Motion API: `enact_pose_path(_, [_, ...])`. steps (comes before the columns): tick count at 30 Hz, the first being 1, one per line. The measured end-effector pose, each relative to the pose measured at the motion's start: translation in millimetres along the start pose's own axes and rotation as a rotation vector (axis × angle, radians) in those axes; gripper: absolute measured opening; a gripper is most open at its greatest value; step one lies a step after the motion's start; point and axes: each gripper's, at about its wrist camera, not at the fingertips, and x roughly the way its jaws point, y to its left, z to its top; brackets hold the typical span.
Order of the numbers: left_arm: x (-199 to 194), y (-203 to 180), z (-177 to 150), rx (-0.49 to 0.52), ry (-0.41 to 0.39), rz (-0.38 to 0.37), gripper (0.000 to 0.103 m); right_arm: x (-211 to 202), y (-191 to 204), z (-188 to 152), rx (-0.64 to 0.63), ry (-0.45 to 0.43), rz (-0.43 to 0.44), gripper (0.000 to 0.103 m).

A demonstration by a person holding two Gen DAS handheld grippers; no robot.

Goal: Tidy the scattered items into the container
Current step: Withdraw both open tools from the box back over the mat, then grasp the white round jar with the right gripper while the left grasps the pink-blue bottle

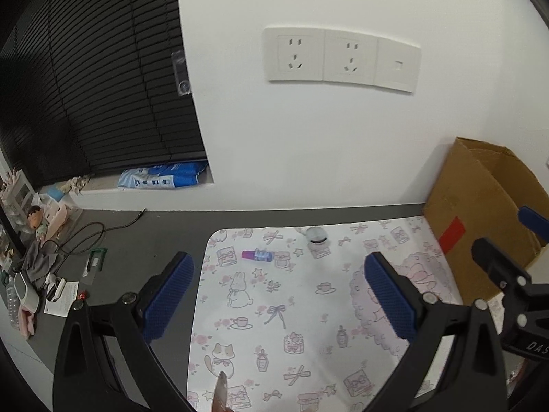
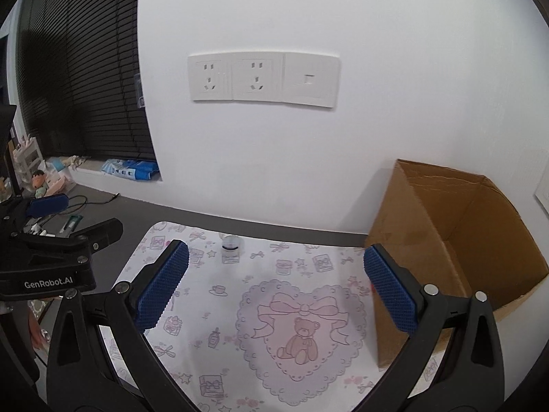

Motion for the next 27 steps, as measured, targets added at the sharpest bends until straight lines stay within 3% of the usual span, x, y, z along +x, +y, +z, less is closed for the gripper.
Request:
enact_pose_path(8, [46.9, 16.1, -12.5, -0.01, 0.033, 0.001, 0.1, 51.4, 23.4, -4.9, -0.082, 0.039, 0.037, 0.103])
enact_pose_path(27, [194.5, 33.1, -33.9, -0.049, 0.175, 0.016, 0.1, 211.6, 35.7, -37.2, -0.078, 0.167, 0.122, 0.103])
